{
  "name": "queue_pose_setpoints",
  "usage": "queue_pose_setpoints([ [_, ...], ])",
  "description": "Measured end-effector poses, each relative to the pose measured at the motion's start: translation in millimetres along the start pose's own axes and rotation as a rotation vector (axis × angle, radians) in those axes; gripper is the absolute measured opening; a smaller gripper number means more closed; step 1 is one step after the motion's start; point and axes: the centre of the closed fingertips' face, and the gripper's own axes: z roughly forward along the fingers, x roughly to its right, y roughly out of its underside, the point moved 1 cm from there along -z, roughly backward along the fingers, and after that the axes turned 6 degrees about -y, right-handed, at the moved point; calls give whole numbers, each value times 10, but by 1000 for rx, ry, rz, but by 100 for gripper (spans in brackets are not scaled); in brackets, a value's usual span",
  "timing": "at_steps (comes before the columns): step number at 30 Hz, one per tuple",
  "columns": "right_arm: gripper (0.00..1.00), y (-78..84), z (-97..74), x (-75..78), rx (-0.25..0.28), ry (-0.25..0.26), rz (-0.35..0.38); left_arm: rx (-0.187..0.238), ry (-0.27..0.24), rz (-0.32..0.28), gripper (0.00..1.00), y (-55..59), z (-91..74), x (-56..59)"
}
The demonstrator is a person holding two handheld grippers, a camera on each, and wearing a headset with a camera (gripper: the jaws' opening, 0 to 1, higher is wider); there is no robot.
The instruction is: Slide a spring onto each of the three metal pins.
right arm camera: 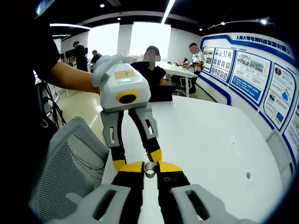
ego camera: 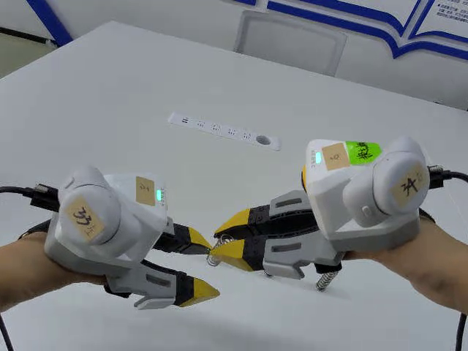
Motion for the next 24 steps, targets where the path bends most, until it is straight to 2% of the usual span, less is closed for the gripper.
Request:
queue_pose_setpoints([
  [4,11,27,-53,178,-4,43,15,-8,-35,-18,36,55,-45,-77],
  [6,11,50,-63,256,-3,52,20,-18,-88,-18,41,93,-83,-167],
  [9,11,93,-60,390,-4,75,36,-4,-115,-46,48,106,-152,-223],
  [11,11,126,-44,466,-10,86,39,19,-138,-64,51,99,-197,-269],
  [13,11,162,-17,525,-15,91,50,19,-152,-67,53,119,-228,-298],
  [19,11,281,76,612,-53,98,74,30,-185,-105,60,161,-265,-361],
  [24,11,356,160,676,-67,96,97,46,-195,-136,69,162,-268,-370],
])
